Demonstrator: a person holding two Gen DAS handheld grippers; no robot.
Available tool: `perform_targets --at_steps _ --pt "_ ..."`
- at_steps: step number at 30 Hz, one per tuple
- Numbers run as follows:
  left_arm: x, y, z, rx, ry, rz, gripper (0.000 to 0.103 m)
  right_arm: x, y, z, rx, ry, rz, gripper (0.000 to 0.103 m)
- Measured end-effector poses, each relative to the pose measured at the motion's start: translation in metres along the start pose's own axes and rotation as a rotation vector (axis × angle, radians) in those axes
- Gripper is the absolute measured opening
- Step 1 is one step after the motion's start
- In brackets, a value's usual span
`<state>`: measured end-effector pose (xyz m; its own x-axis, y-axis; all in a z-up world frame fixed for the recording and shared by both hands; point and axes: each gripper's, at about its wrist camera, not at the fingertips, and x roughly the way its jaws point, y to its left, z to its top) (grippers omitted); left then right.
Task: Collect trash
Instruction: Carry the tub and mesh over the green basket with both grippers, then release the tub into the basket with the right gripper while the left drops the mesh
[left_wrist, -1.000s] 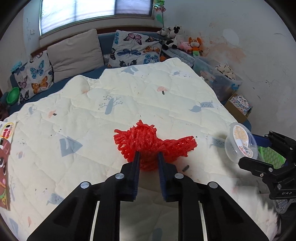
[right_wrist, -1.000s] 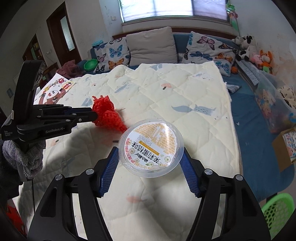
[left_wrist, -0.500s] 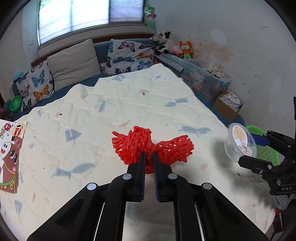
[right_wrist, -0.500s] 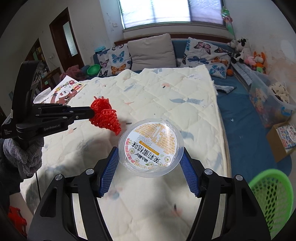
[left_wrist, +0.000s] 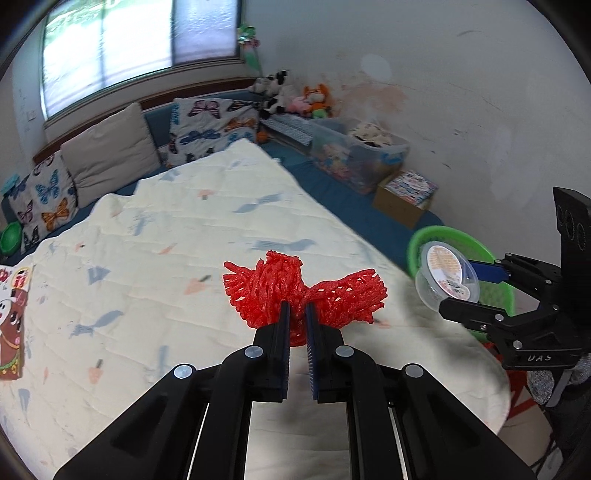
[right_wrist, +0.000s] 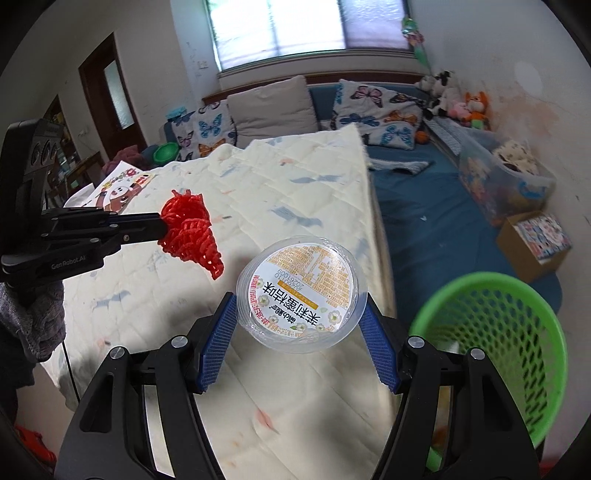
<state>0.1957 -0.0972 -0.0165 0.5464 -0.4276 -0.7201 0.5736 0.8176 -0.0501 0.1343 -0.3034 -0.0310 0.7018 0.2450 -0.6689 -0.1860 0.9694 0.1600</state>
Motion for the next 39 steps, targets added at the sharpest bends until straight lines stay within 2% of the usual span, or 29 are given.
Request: perform_targets --at_steps 12,29,39 --pt "0.011 -0.079 0.01 0.084 0.007 -0.069 0.008 -0.045 -0.058 -0.039 0.075 -0.015 -0.101 0.066" --pt "0.034 -0.175 0.037 0.221 0.019 -0.125 0.008 -0.076 -0.162 -0.075 0.232 0.0 -0.284 0.069" --pt "0.058 -0.216 0.048 0.274 0.05 -0.141 0.008 -0.096 -0.185 -0.094 0.292 -0.024 -0.28 0.08"
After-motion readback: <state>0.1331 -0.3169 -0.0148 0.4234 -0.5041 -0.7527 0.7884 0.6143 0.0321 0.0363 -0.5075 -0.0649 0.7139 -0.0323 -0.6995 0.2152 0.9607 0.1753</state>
